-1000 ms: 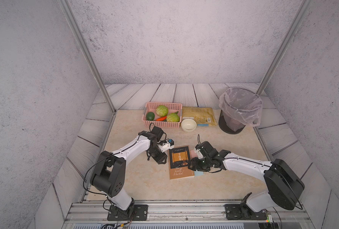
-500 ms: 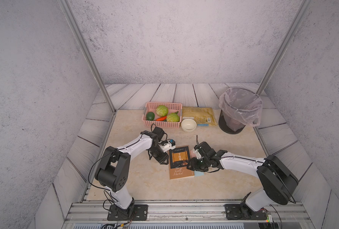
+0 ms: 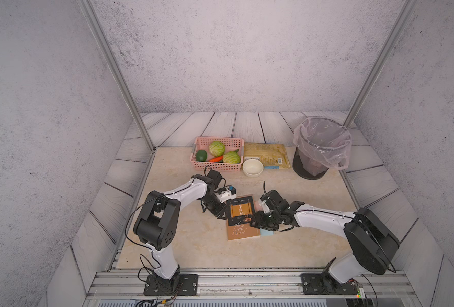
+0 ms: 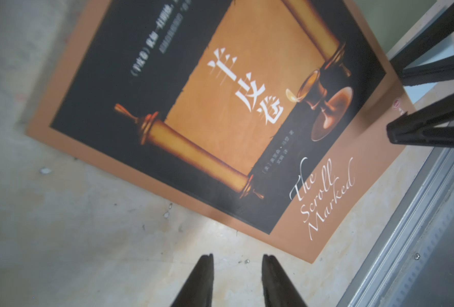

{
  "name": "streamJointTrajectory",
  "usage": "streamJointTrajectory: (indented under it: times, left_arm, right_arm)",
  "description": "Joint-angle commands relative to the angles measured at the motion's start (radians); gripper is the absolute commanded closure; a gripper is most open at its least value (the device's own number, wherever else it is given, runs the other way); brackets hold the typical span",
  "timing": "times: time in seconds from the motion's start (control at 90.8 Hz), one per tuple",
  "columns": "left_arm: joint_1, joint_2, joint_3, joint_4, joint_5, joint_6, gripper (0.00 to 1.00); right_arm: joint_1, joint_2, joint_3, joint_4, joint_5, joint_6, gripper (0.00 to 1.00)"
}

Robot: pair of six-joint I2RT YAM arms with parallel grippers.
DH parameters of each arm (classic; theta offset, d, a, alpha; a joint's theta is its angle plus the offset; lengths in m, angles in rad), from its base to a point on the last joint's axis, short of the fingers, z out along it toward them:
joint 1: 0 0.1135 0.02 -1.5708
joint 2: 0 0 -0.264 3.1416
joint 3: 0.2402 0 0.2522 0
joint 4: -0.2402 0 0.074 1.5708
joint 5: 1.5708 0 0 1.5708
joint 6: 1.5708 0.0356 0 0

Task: Peel off the used sticky note
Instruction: Open the book at the center of the board.

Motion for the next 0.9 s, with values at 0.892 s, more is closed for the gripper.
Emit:
streamJointTrajectory:
  times: [0.892]
  left_arm:
    - [-0.006, 0.059, -0.005, 0.037, 0.008, -0.027, 0.64]
  right_arm:
    - [0.026, -0.079, -0.010, 0.001, -0.030, 0.020, 0.45]
